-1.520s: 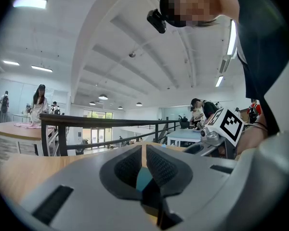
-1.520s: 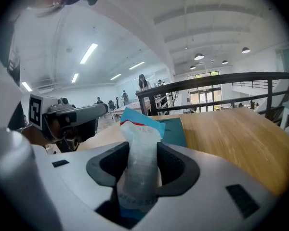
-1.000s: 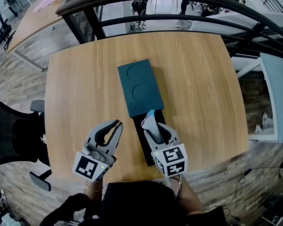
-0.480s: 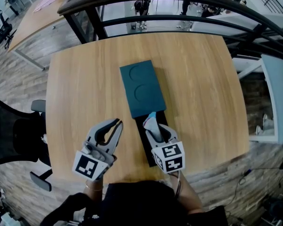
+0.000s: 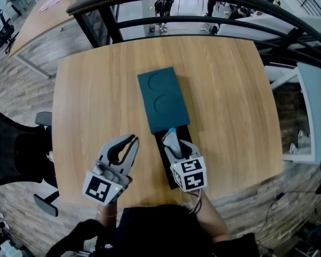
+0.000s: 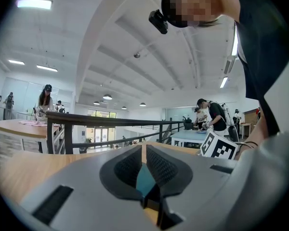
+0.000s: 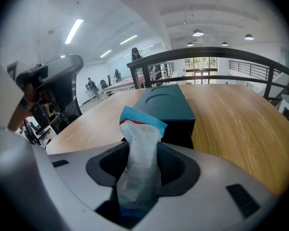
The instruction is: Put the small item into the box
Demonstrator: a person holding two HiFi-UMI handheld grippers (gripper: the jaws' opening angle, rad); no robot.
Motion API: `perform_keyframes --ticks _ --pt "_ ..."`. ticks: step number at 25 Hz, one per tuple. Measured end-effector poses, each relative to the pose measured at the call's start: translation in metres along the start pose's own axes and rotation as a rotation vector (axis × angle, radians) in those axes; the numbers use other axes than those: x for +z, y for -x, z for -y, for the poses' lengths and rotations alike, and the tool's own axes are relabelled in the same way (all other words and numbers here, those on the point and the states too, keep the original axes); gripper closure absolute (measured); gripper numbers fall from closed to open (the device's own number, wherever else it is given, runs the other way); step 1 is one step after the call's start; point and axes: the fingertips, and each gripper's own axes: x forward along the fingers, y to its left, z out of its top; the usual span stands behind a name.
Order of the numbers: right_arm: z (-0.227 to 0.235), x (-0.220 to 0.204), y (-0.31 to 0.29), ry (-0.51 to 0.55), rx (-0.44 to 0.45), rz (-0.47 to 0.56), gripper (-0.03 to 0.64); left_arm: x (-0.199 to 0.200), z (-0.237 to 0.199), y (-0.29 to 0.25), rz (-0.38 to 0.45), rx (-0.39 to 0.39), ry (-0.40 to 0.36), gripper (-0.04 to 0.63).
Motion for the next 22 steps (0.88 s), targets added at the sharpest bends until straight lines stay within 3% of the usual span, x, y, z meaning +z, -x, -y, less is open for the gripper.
perform_keyframes --ticks 22 --pt "0.000 -0.021 -0.020 -0.023 0.002 -0.107 0.422 -0.002 -0.005 0.005 -0.001 0.020 0.009 0.557"
